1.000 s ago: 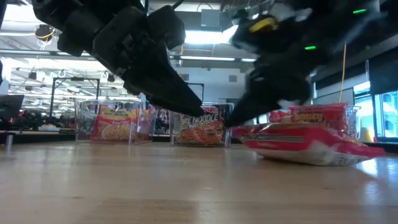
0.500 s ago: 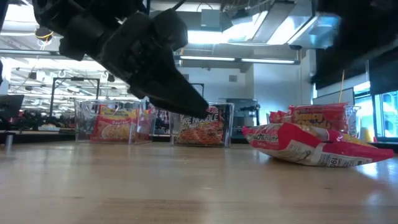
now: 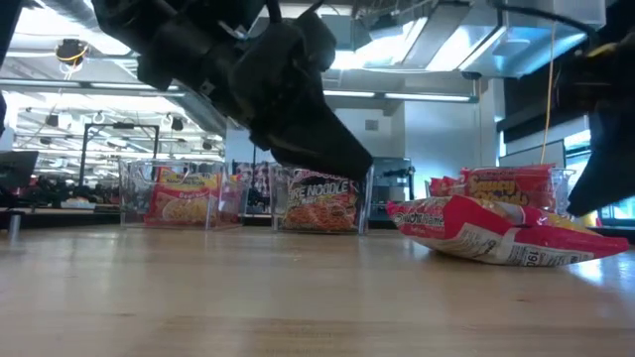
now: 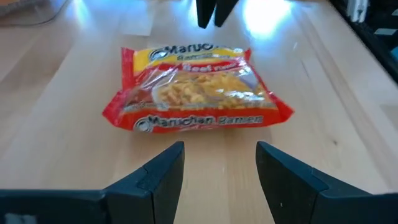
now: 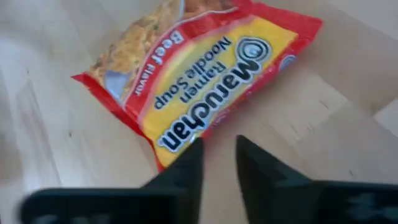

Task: Sort Maruchan noodles
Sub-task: Put the red noodle pack into the left transparent bin

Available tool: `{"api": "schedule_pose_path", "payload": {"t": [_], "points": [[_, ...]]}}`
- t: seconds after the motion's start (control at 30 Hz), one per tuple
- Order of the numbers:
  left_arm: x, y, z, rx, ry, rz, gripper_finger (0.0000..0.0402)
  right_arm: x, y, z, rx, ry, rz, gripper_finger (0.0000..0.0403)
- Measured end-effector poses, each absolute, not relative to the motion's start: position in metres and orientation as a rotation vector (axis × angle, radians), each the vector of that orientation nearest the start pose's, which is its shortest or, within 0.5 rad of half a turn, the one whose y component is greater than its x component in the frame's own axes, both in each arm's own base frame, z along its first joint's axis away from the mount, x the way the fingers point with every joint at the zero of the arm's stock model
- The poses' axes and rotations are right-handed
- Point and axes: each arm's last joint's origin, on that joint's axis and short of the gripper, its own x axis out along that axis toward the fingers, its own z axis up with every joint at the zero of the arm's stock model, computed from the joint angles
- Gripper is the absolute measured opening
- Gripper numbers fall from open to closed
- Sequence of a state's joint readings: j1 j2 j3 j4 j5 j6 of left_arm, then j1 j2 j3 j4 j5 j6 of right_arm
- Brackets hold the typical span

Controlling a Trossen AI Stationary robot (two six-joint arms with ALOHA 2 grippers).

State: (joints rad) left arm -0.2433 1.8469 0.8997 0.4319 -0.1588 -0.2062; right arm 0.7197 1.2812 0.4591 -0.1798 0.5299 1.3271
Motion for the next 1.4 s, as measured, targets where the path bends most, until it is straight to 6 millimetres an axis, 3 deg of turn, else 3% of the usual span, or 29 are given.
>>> {"api": "schedule_pose_path", "payload": {"t": [0.3, 0.43, 0.73, 0.97, 1.4], "points": [[0.360, -0.079, 0.147, -0.098, 0.499, -0.019, 0.0192, 0.170, 0.115, 0.134, 0.807, 0.682, -0.388, 0.0285], [0.363, -0.073, 0.145, -0.107, 0.481, -0.008, 0.0192, 0.174, 0.107, 0.126, 0.848, 0.686, -0.391, 0.0337], [0.382, -0.067, 0.116, -0.120, 0.514, -0.021, 0.0192, 0.173, 0.100, 0.107, 0.918, 0.644, -0.362, 0.0342], [0.398, -0.063, 0.098, -0.132, 0.563, -0.044, 0.0192, 0.185, 0.096, 0.099, 0.963, 0.598, -0.361, 0.0335], [0.399, -0.057, 0.095, -0.151, 0.572, -0.044, 0.0192, 0.208, 0.089, 0.094, 0.924, 0.491, -0.271, 0.0335]]}}
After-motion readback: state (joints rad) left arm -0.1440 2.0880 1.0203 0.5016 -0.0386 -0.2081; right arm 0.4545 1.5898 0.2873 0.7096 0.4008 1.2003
